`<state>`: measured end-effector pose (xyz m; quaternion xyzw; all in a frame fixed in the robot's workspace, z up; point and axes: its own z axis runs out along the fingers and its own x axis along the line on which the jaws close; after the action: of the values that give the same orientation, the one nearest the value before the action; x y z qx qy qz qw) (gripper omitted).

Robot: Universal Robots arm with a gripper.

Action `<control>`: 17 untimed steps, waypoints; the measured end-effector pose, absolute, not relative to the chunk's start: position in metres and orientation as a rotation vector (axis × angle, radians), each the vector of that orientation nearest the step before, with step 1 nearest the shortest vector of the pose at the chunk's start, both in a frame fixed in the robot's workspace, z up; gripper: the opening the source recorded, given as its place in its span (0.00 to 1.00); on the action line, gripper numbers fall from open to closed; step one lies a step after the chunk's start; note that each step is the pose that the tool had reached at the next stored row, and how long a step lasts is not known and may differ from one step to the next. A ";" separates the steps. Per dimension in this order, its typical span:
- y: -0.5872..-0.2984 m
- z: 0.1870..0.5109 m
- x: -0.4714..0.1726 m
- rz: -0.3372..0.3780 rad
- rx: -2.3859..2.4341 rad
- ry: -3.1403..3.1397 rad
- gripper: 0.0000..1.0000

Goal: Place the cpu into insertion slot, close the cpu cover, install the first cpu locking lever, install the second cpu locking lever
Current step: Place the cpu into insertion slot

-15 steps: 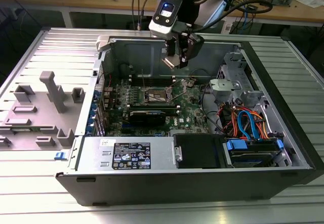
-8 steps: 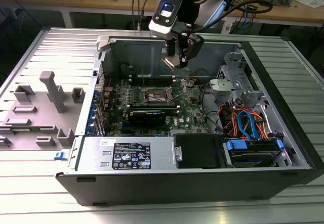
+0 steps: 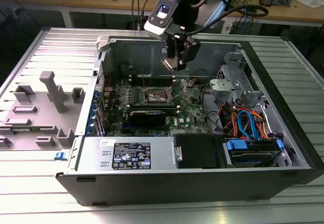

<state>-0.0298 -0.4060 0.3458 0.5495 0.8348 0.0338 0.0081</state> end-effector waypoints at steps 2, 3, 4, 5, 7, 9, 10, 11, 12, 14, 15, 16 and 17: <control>-0.406 0.343 -0.030 0.104 1.739 2.596 0.54; -0.406 0.342 -0.030 0.104 1.753 2.586 0.54; -0.406 0.341 -0.030 0.102 1.775 2.571 0.54; -0.406 0.339 -0.030 0.099 1.814 2.547 0.54; -0.406 0.335 -0.030 0.090 1.879 2.508 0.54; -0.406 0.333 -0.030 0.084 1.915 2.486 0.54; -0.406 0.332 -0.030 0.080 1.934 2.475 0.54; -0.406 0.331 -0.030 0.076 1.947 2.468 0.54; -0.406 0.330 -0.030 0.073 1.962 2.459 0.54; -0.406 0.327 -0.030 0.068 1.994 2.439 0.54; -0.406 0.326 -0.030 0.065 2.009 2.430 0.54; -0.406 0.325 -0.030 0.061 2.027 2.418 0.54; -0.406 0.324 -0.030 0.058 2.041 2.409 0.54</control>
<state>-0.0297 -0.4060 0.3242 0.6464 0.7628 0.0183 -0.0083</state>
